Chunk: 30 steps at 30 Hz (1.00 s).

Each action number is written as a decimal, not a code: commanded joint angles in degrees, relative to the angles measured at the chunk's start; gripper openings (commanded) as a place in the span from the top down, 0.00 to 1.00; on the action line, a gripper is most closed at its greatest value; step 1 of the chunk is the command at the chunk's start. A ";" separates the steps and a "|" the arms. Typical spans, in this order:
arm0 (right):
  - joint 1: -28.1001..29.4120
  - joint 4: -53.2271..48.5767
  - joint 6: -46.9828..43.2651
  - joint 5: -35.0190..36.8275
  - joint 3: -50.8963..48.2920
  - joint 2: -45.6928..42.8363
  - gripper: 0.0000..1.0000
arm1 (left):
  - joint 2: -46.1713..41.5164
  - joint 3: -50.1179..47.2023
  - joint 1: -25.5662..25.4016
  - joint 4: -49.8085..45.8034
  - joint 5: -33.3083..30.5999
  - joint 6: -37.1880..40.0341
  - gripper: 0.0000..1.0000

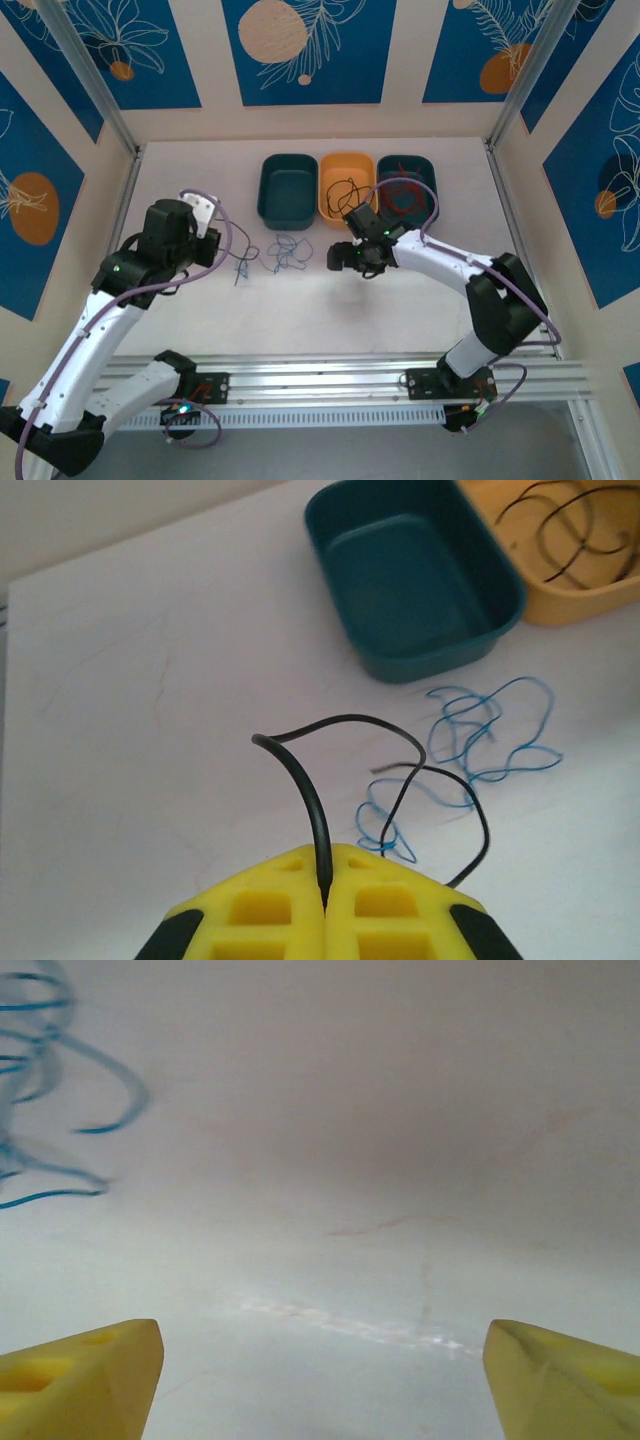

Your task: Untangle the cables

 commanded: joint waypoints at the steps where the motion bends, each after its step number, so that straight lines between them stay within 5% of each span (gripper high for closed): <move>1: 1.19 6.22 -7.80 -5.87 1.50 -5.20 0.18 | -0.82 1.41 0.45 3.76 6.53 5.22 1.00; 8: 1.97 19.71 -22.20 -22.07 1.27 -12.03 0.21 | 0.24 3.78 0.45 5.70 12.55 10.50 1.00; 19: 1.72 17.43 -32.80 -35.11 12.81 -6.11 0.32 | 0.52 4.80 0.43 10.59 32.17 20.46 1.00; 30: 2.93 17.24 -32.55 -41.20 14.88 -0.49 0.40 | 0.98 4.28 0.48 12.72 33.88 19.49 1.00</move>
